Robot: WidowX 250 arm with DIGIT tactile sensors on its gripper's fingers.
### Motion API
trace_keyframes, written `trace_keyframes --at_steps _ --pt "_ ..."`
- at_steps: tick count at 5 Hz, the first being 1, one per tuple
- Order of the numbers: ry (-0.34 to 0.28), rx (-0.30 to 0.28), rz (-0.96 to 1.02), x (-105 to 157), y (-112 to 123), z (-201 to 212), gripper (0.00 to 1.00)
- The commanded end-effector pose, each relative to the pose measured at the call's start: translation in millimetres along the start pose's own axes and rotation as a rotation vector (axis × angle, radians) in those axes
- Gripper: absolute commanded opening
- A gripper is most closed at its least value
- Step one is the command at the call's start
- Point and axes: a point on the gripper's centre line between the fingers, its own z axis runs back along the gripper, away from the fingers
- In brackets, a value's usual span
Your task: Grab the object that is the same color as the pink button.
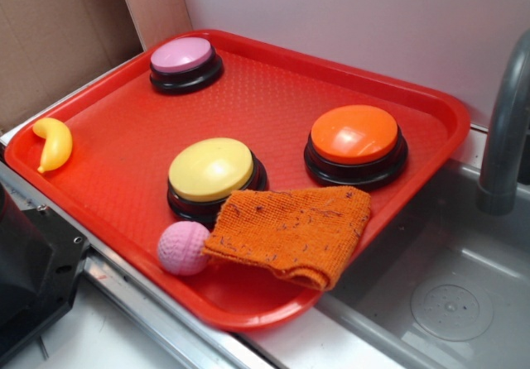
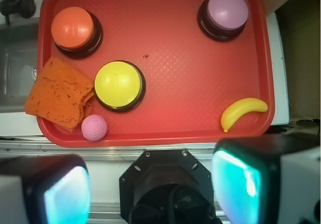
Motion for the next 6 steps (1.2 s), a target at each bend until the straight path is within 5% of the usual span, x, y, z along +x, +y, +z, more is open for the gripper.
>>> trace_keyframes --at_steps 1,4,6 --pt "0.000 0.000 0.000 0.0 0.0 0.0 1.00" --pt "-0.096 -0.101 -0.094 13.6 -50.4 -63.6 1.00" --pt "-0.075 -0.150 -0.054 15.6 -71.5 -120.7 1.00"
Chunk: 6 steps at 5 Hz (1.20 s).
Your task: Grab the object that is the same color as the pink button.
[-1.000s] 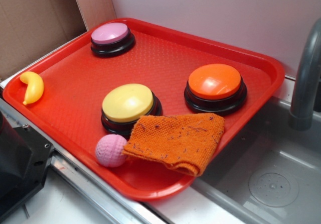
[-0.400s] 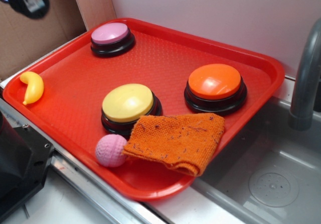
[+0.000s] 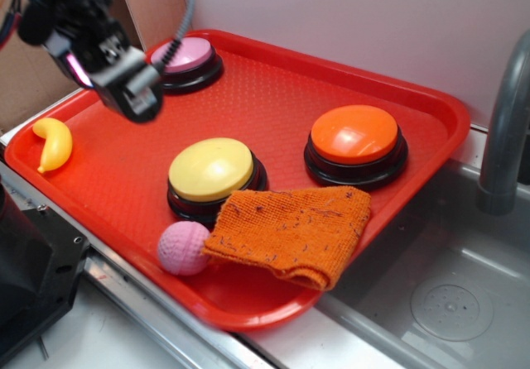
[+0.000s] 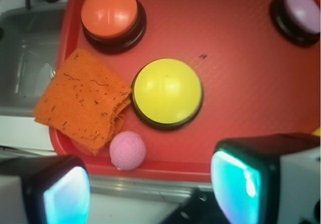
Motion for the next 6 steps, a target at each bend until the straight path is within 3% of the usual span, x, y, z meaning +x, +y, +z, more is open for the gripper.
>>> trace_keyframes --at_steps 1,3,5,6 --pt "0.068 -0.052 0.032 -1.4 -13.2 -49.9 1.00" --pt "0.139 -0.111 0.048 -12.4 -19.3 -92.2 1.00" --pt "0.150 -0.114 0.041 -13.1 -25.3 -113.0 1.00" --pt "0.158 -0.087 0.083 -14.6 -25.4 -113.6 1.00"
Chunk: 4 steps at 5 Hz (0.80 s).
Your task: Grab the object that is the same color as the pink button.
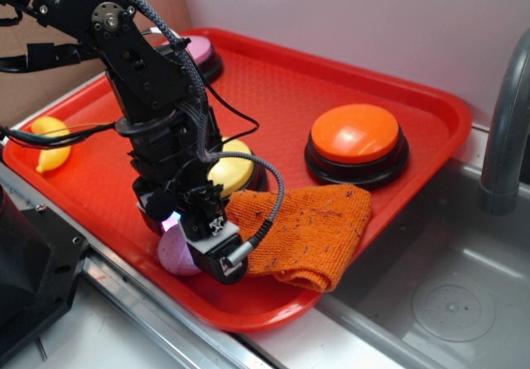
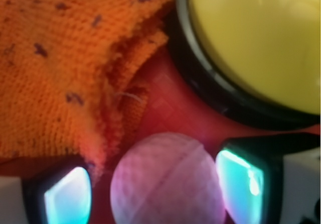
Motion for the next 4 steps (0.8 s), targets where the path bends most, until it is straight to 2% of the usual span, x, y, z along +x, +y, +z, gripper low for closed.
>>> trace_keyframes --at_steps 1,3,4 --pt "-0.022 0.034 0.041 0.9 -10.3 3.0 0.00" --pt "-0.021 0.069 0.062 8.3 -7.8 35.4 0.00" --pt "-0.013 0.143 0.047 15.7 -1.4 78.7 0.00"
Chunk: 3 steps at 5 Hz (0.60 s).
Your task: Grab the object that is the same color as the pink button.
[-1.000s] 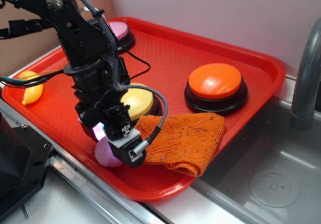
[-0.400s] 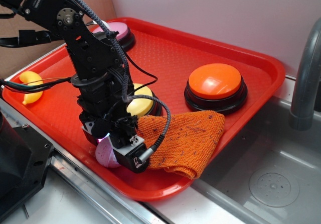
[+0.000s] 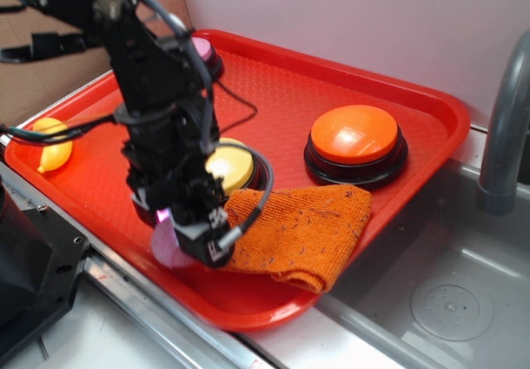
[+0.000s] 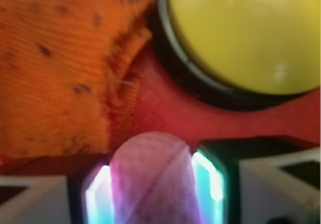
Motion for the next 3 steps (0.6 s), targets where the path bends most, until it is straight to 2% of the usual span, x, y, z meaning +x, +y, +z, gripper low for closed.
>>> trace_keyframes --at_steps 1,3 --pt "-0.064 0.067 -0.009 20.4 18.2 87.3 0.00" --pt "-0.101 0.113 0.029 22.2 61.8 138.7 0.00"
